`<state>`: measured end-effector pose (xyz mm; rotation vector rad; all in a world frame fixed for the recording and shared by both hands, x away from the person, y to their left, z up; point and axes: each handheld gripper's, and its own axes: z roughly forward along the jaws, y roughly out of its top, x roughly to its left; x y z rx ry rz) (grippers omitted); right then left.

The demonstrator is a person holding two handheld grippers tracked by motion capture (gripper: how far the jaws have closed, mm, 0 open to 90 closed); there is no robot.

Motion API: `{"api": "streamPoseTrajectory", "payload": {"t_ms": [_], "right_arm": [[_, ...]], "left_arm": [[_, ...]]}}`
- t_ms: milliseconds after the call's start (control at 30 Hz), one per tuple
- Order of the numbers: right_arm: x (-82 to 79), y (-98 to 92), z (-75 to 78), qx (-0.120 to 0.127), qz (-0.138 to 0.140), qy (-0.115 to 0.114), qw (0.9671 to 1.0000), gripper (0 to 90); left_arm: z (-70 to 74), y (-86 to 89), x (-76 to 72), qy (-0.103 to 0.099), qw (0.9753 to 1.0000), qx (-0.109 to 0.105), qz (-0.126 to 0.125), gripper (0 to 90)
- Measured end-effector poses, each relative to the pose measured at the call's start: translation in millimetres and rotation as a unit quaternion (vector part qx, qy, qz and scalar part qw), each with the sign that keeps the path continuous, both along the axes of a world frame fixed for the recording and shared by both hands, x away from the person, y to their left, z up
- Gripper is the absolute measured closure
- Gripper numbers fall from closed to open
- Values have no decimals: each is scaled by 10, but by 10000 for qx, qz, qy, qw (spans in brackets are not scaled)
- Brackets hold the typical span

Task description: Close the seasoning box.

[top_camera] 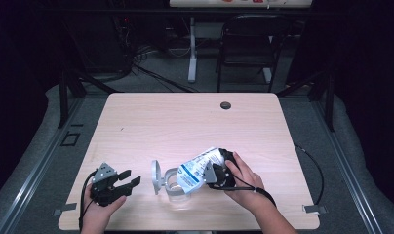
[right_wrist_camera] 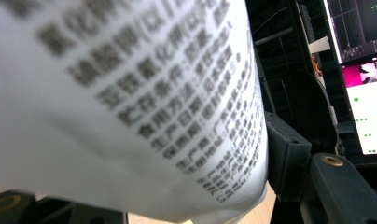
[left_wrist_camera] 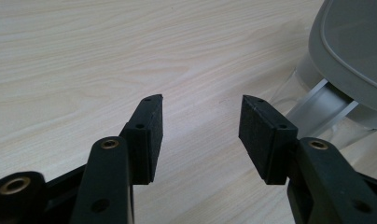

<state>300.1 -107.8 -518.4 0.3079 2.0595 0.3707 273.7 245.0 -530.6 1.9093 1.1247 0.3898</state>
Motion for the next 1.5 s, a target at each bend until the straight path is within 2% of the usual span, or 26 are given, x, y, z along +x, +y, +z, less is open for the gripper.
{"api": "streamPoseTrajectory", "payload": {"t_ms": [133,167,267,1200,1400,1433,1500], "right_arm": [[6,5,-16,-50,24,-80,10000,438],[3,8,-6,-158,16,-83,9998,439],[0,20,-13,-212,32,-100,9997,440],[12,20,-8,-350,42,-210,9992,441],[4,31,15,-520,29,-284,9982,442],[9,31,2,-449,66,-300,9985,442],[8,34,3,-460,67,-312,9984,442]], "left_arm": [[3,6,2,-14,10000,-7,-4,502],[1,6,2,-19,10000,-12,-1,502],[1,4,0,3,10000,3,-3,502],[2,4,1,-6,10000,11,1,502],[-2,3,3,3,10000,15,-4,502],[-2,3,3,-1,10000,13,-1,502],[-1,6,3,-16,10000,2,1,502]]}}
